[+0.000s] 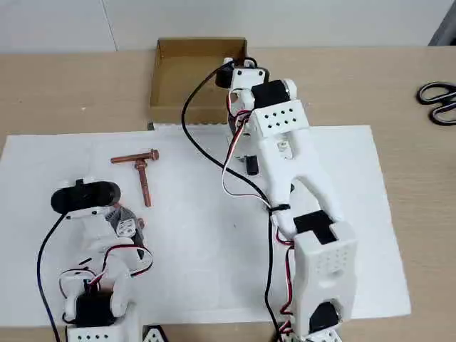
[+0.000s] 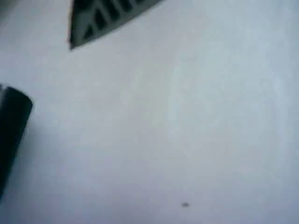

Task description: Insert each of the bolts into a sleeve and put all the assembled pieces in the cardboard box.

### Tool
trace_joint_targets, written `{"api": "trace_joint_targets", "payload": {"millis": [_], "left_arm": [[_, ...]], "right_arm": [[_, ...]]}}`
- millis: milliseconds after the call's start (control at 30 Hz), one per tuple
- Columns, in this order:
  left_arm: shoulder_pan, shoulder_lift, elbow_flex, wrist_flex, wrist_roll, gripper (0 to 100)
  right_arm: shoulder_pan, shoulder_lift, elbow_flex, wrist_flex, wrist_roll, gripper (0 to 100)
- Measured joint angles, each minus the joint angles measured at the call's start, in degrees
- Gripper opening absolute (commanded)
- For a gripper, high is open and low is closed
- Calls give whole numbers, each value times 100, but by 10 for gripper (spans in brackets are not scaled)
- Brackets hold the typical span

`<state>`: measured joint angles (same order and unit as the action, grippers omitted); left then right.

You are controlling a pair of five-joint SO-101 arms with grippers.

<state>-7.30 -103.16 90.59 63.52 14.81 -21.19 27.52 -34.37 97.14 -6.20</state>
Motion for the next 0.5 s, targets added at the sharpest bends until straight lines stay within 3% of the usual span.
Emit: {"api": "trace_joint_targets", "payload": {"millis": [500], "left_arm": [[0, 0, 0, -334, 0, 6]], "right_arm": [[-9, 571, 0, -149, 273, 161]]}}
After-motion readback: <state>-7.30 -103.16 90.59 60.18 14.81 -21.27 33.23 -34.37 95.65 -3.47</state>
